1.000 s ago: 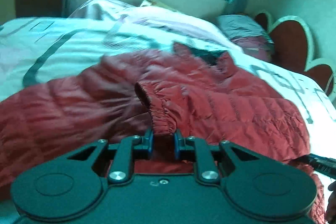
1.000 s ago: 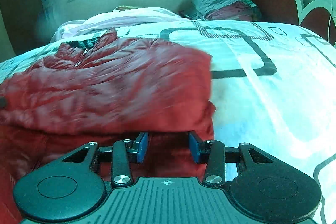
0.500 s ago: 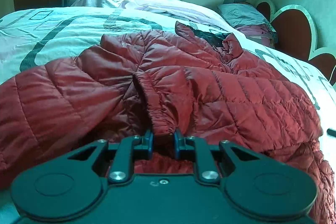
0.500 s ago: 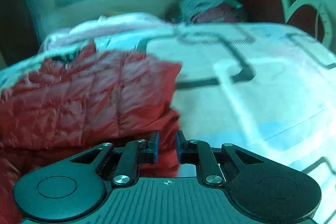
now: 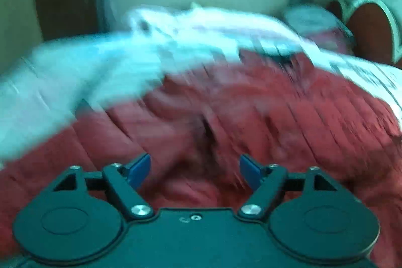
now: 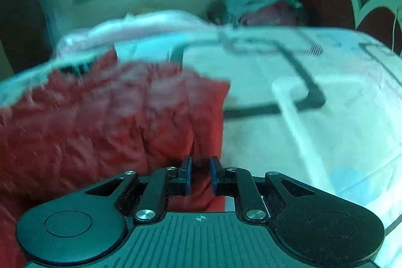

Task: Fold large clothes
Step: 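Release the sleeve on the jacket body and lift the right tool away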

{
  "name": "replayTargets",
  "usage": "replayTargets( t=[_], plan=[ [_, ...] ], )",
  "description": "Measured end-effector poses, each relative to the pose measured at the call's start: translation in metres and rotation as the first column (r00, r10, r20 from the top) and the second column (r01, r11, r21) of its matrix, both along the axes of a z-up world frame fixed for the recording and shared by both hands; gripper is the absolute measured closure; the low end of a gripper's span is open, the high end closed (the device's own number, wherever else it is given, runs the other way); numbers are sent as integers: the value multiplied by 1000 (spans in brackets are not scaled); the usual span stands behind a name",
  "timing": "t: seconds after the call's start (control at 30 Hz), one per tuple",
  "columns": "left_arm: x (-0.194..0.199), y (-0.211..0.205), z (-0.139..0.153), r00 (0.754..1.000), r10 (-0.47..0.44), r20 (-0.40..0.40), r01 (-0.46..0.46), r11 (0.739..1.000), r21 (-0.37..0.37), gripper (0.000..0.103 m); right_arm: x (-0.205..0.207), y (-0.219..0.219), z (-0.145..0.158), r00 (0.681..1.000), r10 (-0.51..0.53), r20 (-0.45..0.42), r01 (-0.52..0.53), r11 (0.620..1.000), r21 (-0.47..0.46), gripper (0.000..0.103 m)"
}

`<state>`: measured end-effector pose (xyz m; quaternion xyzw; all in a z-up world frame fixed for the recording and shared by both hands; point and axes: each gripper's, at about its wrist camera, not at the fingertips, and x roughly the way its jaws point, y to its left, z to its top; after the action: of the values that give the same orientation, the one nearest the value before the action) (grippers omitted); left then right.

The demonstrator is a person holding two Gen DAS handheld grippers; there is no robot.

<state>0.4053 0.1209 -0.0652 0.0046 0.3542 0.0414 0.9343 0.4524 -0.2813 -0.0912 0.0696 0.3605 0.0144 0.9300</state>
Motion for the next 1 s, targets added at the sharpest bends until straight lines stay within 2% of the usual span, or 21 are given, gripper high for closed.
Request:
replayTargets(
  t=[0.1,0.23,0.33,0.47,0.57,0.67,0.73,0.83,0.87,1.0],
  plan=[
    [12,-13,6,997,-50,51,51,998,-26,35,18,3,5,1000,20,14,-21,1000,22,88],
    [47,-48,-17,986,-167,12,167,986,8,43,51,20,-1,996,89,16,-89,996,-6,88],
    [64,-53,-44,984,-173,-33,174,984,37,44,74,19,-13,997,83,-2,-83,996,-21,88],
    [68,-48,-58,983,-181,-25,182,983,35,43,100,-1,-34,998,31,-63,-32,999,-9,89],
    [62,-49,-47,985,-174,-22,174,984,26,45,92,-3,-24,998,27,-61,-29,999,-16,88],
    [40,-47,-33,989,-148,20,148,989,-3,45,60,-5,-3,1000,26,-4,-26,1000,9,88],
    [30,-44,-33,992,-124,24,124,992,-37,45,40,-4,3,999,33,3,-33,999,32,88],
    [31,-49,-49,991,-128,-37,127,992,-14,44,21,4,-11,997,45,-57,-44,999,28,88],
    [32,-50,-51,991,-131,-34,131,991,-2,42,21,7,-19,995,50,-88,-48,999,25,88],
    [36,-52,-49,991,-129,-45,129,992,2,37,19,12,-21,995,28,-94,-27,1000,10,88]
  ],
)
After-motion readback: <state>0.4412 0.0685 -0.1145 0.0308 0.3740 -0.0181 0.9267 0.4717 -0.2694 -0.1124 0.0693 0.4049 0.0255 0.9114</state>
